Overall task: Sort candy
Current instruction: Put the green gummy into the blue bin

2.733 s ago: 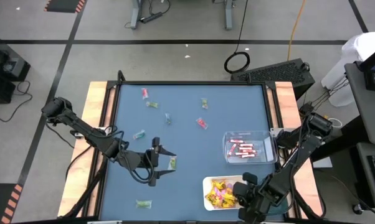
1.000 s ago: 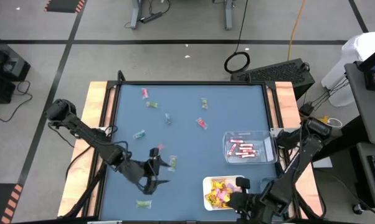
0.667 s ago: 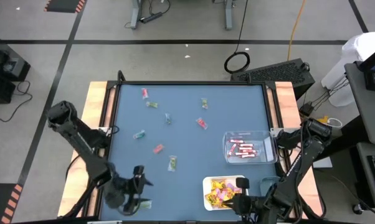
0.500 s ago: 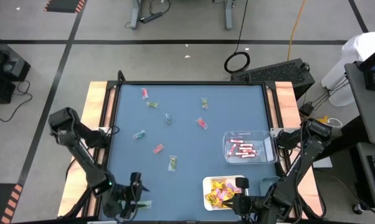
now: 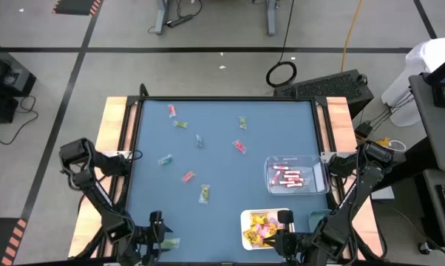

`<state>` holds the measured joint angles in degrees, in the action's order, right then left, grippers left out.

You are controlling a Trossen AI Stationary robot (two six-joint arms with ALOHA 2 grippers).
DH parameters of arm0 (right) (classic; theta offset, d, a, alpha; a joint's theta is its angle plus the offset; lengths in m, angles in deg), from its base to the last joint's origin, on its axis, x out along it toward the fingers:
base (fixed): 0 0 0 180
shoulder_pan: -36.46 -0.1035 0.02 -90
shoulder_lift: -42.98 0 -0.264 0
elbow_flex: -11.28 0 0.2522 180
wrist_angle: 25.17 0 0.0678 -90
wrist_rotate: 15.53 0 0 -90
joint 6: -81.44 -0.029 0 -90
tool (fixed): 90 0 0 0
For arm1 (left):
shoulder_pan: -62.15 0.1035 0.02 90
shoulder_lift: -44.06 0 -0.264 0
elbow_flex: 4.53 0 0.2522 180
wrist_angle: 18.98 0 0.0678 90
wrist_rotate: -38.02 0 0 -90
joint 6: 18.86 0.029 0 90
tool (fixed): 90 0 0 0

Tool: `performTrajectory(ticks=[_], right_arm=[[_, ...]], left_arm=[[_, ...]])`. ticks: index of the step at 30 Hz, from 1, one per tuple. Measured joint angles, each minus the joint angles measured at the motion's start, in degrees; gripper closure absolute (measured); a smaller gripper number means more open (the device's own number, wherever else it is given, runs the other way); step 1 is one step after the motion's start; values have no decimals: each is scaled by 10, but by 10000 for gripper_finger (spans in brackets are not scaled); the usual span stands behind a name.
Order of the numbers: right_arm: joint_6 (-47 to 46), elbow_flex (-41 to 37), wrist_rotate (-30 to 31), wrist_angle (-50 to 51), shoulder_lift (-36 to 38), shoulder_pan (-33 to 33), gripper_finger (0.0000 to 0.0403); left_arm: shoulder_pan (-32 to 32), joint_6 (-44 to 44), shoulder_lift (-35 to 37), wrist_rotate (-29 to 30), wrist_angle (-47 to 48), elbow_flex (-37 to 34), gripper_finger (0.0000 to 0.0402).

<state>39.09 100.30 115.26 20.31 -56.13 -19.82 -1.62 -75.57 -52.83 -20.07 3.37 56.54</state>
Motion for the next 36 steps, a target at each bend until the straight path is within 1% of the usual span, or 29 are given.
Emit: performTrajectory(ticks=[6,9,11,14,21,24,29,33,36], right_arm=[[0,0,-1,-1,0,0,394],[0,0,-2,-1,0,0,394],[0,0,-2,-2,0,0,394],[1,0,-2,-2,0,0,394],[8,0,-1,-3,0,1,394],[11,0,-1,-3,0,1,394],[11,0,13,-3,0,1,394],[18,0,42,-13,0,4,394],[47,0,43,-41,0,10,394]], left_arm=[[-14,-5,-24,3,-7,0,87],[-16,-15,-44,-3,-12,0,96],[-18,-13,-59,-11,-25,0,108],[-20,-10,-71,-2,-34,1,133],[-19,0,-70,6,-21,1,211],[-19,1,-70,6,-20,1,237],[-19,21,-69,20,-19,1,259],[-9,60,-60,38,-18,0,265],[4,94,-46,42,-18,0,265]])
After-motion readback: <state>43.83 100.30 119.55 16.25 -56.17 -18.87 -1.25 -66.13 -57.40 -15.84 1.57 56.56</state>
